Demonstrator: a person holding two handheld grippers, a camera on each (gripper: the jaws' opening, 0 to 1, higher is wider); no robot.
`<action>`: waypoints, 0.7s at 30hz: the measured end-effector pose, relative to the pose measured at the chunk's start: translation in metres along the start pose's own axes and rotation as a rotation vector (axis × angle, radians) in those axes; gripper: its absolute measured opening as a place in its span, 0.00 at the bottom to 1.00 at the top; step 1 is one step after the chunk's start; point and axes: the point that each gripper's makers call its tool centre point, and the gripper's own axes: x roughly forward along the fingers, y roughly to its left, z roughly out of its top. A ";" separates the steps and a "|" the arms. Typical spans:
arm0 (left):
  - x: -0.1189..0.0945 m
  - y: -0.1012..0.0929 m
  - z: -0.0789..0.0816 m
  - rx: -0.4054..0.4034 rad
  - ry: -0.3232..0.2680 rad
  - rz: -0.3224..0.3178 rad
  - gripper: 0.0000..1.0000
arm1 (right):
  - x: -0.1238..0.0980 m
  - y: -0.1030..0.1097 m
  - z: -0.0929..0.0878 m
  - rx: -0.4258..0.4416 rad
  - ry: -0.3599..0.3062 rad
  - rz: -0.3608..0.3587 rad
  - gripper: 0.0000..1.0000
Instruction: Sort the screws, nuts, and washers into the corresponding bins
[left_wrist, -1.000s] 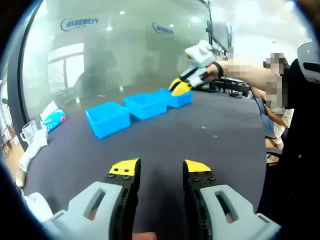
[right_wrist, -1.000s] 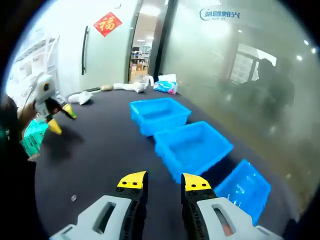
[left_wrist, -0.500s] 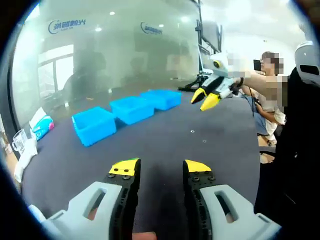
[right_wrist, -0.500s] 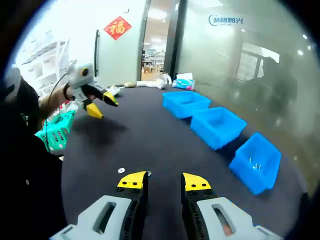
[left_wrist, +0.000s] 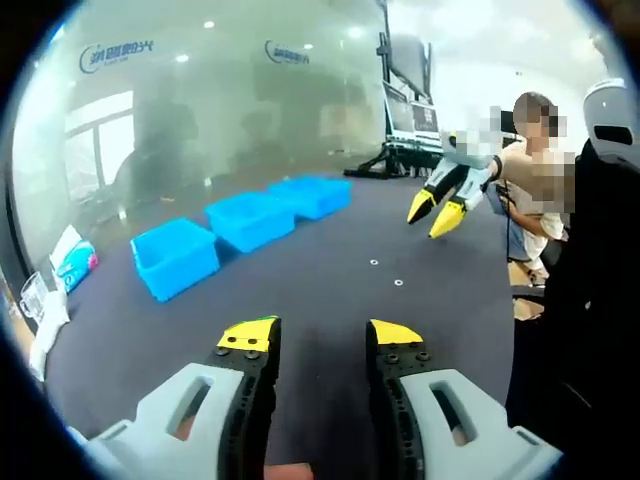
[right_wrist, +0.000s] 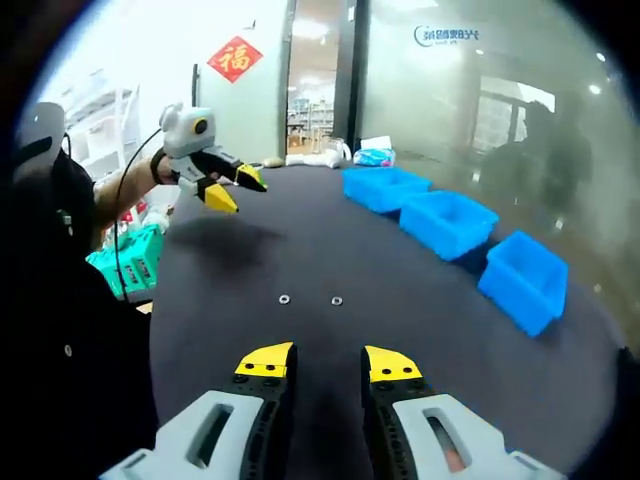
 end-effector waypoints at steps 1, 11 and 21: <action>0.000 -0.001 0.000 0.002 0.002 -0.003 0.33 | -0.001 0.000 -0.001 0.000 0.003 0.001 0.22; 0.004 -0.010 -0.007 0.020 0.042 -0.040 0.33 | -0.008 0.003 -0.007 -0.023 0.066 0.022 0.22; 0.001 -0.021 -0.013 0.039 0.066 -0.097 0.33 | 0.002 0.007 -0.005 -0.056 0.109 0.059 0.21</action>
